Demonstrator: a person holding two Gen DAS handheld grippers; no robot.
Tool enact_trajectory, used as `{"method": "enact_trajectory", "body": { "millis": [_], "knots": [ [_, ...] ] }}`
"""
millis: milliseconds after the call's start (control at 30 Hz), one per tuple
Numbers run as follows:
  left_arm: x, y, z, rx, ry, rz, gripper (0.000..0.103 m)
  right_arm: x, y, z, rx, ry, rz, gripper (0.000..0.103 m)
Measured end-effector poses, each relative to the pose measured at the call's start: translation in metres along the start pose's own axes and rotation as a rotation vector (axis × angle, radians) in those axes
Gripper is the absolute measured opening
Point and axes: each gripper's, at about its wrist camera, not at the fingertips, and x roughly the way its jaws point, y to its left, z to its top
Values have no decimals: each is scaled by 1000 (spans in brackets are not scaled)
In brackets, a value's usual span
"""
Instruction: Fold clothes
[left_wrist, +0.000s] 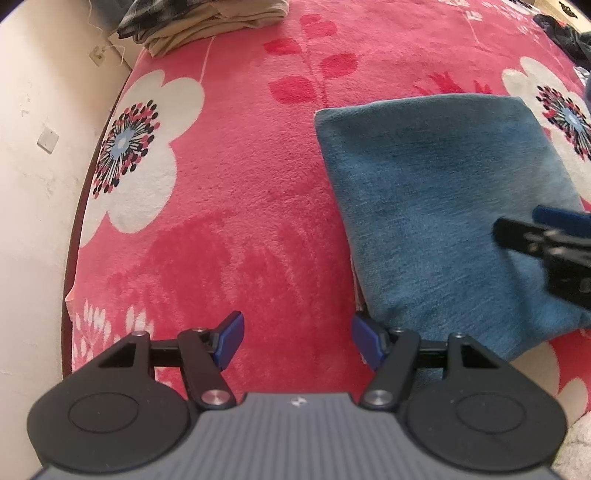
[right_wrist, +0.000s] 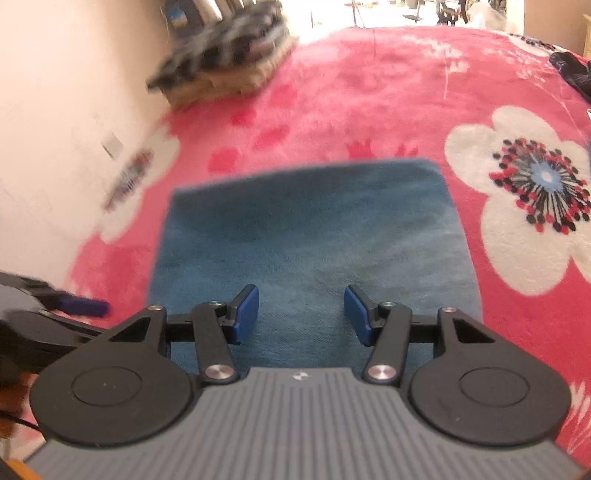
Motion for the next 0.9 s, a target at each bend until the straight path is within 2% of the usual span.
{"method": "enact_trajectory", "body": {
  "millis": [900],
  "knots": [
    [1, -6, -3, 22, 4, 28, 66, 5, 5, -4, -35, 1, -23, 53]
  ]
}}
